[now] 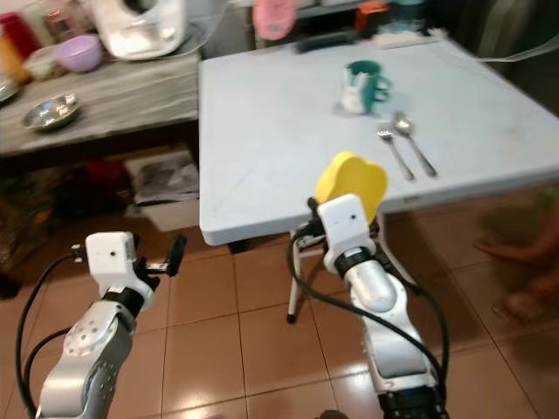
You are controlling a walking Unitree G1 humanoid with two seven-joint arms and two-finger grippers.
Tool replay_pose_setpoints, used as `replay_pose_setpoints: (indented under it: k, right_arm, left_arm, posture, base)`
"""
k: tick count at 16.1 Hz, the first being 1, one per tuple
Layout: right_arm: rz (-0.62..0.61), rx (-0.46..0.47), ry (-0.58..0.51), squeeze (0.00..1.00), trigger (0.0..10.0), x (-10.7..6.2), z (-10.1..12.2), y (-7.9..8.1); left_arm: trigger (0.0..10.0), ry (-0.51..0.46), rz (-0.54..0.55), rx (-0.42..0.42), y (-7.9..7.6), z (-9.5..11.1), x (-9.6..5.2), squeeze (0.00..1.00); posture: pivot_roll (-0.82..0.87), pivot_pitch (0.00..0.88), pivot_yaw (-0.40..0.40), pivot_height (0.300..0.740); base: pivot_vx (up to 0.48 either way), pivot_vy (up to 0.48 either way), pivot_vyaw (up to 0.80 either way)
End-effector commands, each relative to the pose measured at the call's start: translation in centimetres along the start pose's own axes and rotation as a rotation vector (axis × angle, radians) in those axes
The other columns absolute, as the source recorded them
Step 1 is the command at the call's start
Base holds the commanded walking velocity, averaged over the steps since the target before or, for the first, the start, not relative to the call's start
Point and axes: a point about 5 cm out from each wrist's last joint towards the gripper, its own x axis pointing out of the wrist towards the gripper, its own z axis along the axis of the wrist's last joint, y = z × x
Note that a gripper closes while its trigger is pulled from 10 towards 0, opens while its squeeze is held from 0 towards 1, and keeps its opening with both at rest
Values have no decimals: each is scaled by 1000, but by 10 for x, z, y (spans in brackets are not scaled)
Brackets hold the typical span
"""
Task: Setting the table
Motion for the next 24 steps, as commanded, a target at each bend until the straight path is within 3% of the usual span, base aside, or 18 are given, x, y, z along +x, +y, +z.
replay_pose_setpoints:
  k: [1,24]
  right_arm:
    - [45,9,-39,0,10000,4,8,12]
    - [64,14,-31,0,10000,4,4,13]
  left_arm:
    - [10000,5,44,19,12,-1,-4,0]
    - [10000,5,61,38,9,-2,1,0]
  posture:
    - [-261,121,117,740]
    - [-264,113,119,740]
  base:
    - [0,416,0]
    - [0,447,0]
